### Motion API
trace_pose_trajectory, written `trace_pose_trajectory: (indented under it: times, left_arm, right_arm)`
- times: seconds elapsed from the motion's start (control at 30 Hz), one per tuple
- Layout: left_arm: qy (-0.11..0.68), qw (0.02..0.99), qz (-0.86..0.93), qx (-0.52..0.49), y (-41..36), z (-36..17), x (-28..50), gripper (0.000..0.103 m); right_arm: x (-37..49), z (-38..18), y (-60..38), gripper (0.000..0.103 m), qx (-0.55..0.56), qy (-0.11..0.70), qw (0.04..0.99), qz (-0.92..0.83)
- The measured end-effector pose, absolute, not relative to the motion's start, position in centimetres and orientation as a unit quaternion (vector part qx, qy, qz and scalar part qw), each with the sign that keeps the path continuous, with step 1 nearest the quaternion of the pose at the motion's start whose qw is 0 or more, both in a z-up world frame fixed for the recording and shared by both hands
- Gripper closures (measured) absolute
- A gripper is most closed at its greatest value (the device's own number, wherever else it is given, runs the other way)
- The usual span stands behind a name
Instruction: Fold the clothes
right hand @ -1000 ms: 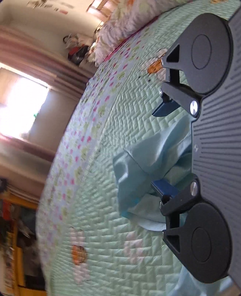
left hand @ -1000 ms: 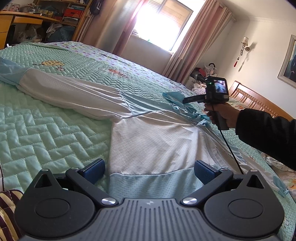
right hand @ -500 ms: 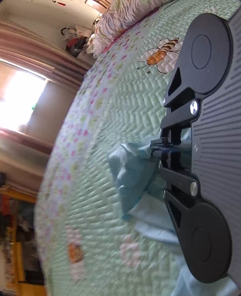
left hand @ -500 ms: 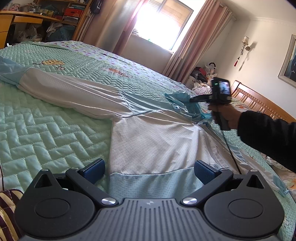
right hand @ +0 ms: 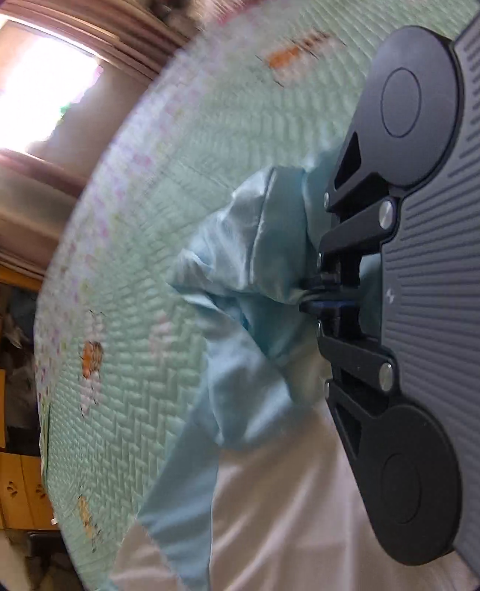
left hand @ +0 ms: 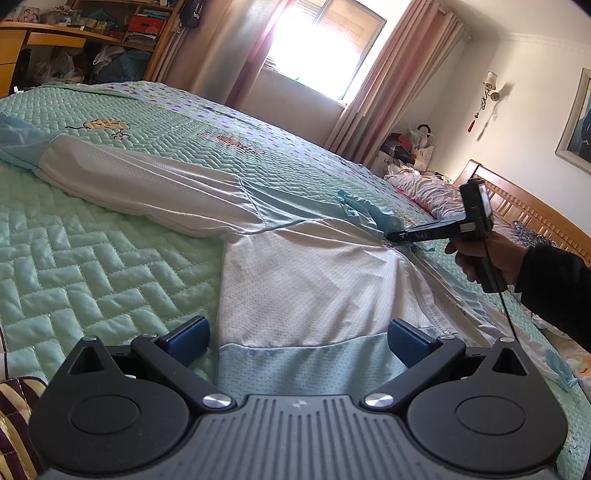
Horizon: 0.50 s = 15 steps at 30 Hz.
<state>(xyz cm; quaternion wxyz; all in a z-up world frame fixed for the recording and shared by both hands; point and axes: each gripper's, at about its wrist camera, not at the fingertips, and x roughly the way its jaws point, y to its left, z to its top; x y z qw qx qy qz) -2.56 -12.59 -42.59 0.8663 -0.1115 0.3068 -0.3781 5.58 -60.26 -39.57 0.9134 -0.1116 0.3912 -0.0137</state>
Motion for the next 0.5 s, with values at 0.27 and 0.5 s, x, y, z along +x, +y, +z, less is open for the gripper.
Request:
trace_pose_trajectory:
  times: [0.27, 0.5]
  left_arm:
    - [0.308, 0.866, -0.378, -0.111, -12.6, -42.6, -2.6, 0.001]
    - [0.309, 0.866, -0.378, -0.113, -12.6, -42.7, -2.5, 0.001]
  right_arm:
    - [5.4, -35.1, -66.3, 0.028, 0.038, 0.295, 0.954, -0.037]
    - [9.0, -39.7, -74.2, 0.028, 0.251, 0.335, 0.901, -0.116]
